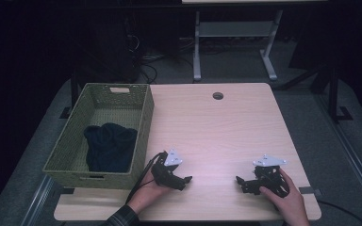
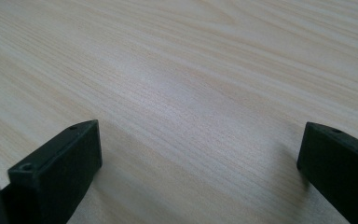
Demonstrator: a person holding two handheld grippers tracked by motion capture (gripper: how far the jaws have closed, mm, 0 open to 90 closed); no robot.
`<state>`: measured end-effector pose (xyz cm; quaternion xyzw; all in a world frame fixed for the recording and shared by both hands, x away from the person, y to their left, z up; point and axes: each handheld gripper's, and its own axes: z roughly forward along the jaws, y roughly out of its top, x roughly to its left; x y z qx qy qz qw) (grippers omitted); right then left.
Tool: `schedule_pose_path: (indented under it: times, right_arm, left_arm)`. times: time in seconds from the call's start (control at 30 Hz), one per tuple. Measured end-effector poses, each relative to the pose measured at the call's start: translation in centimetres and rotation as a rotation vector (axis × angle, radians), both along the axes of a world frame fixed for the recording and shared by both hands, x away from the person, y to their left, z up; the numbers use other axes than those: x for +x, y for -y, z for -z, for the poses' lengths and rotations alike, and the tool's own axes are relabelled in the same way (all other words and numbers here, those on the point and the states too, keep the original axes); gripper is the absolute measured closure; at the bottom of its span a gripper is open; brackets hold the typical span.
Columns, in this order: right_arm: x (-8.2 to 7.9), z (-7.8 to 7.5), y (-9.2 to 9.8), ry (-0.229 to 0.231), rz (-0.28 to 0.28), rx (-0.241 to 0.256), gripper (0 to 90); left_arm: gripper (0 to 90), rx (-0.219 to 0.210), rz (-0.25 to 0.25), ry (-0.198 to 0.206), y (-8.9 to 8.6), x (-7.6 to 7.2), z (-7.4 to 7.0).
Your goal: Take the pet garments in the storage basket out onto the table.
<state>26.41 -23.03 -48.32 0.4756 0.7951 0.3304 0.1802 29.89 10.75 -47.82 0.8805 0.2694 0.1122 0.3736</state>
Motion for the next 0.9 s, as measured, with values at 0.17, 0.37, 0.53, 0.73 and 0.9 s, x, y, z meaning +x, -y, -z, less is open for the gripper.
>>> schedule_pose_path:
  times: [0.17,0.37,0.53,0.73,0.9]
  right_arm:
    - [0.0,0.0,0.0,0.0,0.0,0.0,0.0]
    - [0.0,0.0,0.0,0.0,0.0,0.0,0.0]
    - [0.0,0.0,0.0,0.0,0.0,0.0,0.0]
    - [0.0,0.0,0.0,0.0,0.0,0.0,0.0]
    - [0.0,0.0,0.0,0.0,0.0,0.0,0.0]
  left_arm:
    - [12.6,0.0,0.0,0.0,0.0,0.0,0.0]
    - [12.7,0.012,-0.004,-0.008,0.1,0.0,-0.1]
    - [13.7,0.046,-0.01,-0.023,0.3,0.0,-0.5]
    - [13.7,0.042,-0.015,-0.04,0.3,0.0,-0.9]
    - [13.9,0.028,-0.016,-0.048,0.1,0.1,-1.2]
